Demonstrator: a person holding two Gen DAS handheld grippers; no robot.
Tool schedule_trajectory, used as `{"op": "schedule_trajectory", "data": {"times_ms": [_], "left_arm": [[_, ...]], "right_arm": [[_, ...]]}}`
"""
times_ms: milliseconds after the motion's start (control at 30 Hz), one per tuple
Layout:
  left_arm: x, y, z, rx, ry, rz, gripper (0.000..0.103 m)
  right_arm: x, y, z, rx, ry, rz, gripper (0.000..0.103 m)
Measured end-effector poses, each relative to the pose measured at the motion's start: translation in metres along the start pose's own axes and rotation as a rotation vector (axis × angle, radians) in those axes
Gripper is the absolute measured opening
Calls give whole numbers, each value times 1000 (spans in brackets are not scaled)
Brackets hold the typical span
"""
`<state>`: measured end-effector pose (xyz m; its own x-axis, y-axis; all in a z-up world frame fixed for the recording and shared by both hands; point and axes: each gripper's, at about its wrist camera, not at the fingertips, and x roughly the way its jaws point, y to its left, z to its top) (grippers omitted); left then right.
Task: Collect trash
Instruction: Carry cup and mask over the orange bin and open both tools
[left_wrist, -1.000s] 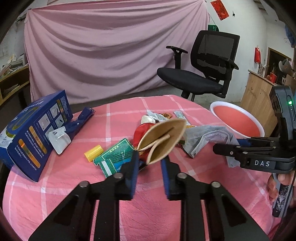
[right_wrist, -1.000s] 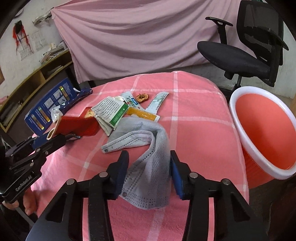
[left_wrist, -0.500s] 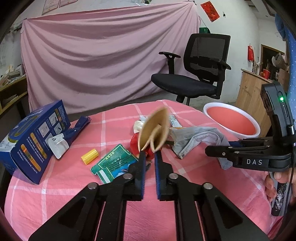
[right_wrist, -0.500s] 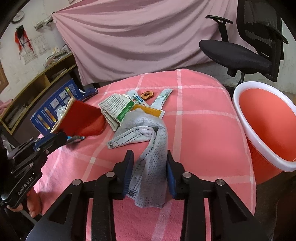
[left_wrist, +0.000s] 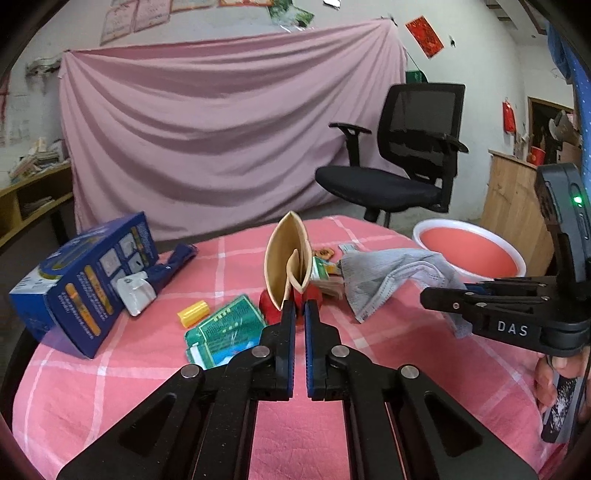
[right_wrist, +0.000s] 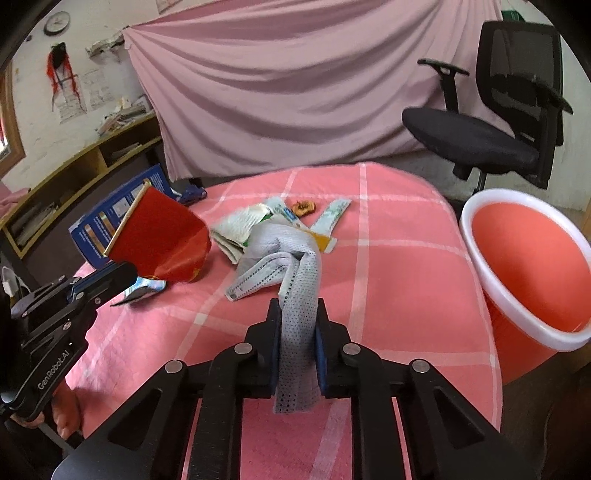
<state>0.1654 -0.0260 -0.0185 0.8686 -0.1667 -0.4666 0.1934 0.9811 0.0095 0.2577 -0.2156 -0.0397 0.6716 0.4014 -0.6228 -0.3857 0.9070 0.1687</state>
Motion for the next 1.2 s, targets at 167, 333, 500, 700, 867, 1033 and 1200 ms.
{"op": "schedule_trajectory", "data": {"times_ms": [167, 333, 500, 700, 867, 1033, 1200], "left_arm": [[-7, -7, -2, -10, -40, 39, 2], [-17, -20, 1, 3, -106, 78, 2], [-24, -36, 14, 20, -197, 90, 2], [-19, -65, 42, 46, -316, 61, 2], [-3, -102, 68, 82, -361, -28, 3], [29, -142, 91, 108, -332, -128, 3], [74, -178, 104, 112, -230, -194, 3]], "right_arm": [[-15, 3, -3, -13, -94, -4, 13], [-37, -3, -7, 11, -232, 5, 13], [-62, -17, -7, 76, -377, 19, 13], [-95, -38, 2, 133, -591, -38, 13], [-105, -55, 11, 121, -669, -215, 13], [-108, -98, 18, 174, -716, -373, 13], [-98, -146, 7, 258, -674, -438, 13]]}}
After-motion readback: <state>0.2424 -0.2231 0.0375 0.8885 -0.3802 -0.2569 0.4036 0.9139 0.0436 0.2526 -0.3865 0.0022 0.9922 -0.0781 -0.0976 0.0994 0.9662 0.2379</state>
